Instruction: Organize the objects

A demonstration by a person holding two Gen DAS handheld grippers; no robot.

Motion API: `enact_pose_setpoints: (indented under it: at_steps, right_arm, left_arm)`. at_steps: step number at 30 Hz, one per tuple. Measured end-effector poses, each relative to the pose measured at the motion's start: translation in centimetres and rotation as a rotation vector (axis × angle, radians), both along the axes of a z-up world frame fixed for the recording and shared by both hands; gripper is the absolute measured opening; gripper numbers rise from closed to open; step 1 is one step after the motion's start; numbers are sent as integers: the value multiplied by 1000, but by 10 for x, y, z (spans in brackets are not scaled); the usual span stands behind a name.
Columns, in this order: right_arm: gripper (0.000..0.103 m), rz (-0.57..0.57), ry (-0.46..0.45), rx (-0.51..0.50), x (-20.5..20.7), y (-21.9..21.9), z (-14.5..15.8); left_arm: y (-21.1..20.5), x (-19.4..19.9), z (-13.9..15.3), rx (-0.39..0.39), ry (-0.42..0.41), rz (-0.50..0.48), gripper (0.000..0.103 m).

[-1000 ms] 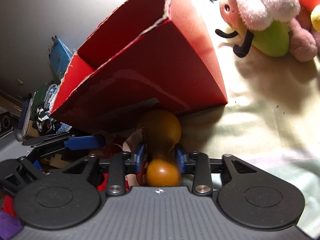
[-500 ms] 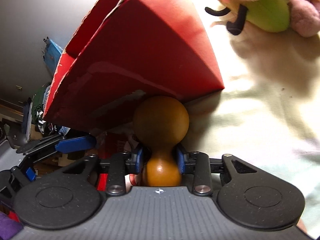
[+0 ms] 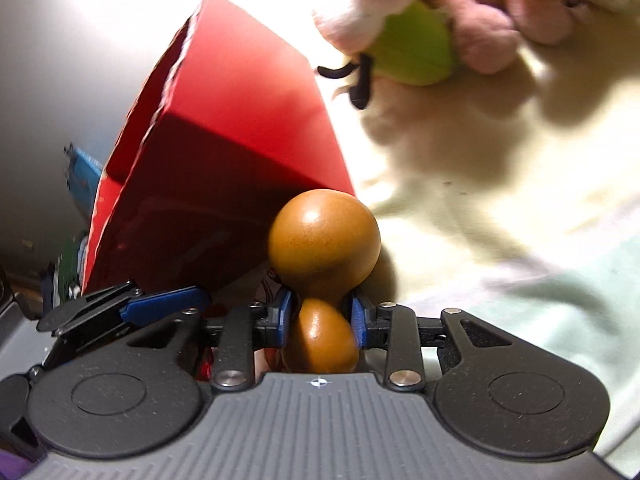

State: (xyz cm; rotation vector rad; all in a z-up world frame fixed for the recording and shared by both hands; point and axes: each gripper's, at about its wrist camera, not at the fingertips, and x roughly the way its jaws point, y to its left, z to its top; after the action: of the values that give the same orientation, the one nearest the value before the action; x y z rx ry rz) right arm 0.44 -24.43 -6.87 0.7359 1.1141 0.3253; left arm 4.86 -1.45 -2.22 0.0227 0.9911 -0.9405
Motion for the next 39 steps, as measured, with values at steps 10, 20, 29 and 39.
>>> enact_pose_setpoints:
  at_steps: [10,20,29,39]
  right_arm:
    - [38,-88,-8,31,-18,-30,-5]
    - [31,-134,-9,17,-4,-26,0]
    - [29,-108,-70,96,-7,-20,10]
    - [29,-80,-219,153,-20,-10,51]
  left_arm:
    - [-25,2,-2,-28,20,-97,75]
    - [-51,13,-29,33,100,-121,75]
    - [-55,15,-35,59,92,-129,55]
    - [-30,-7,10,-25,-54,-129,54]
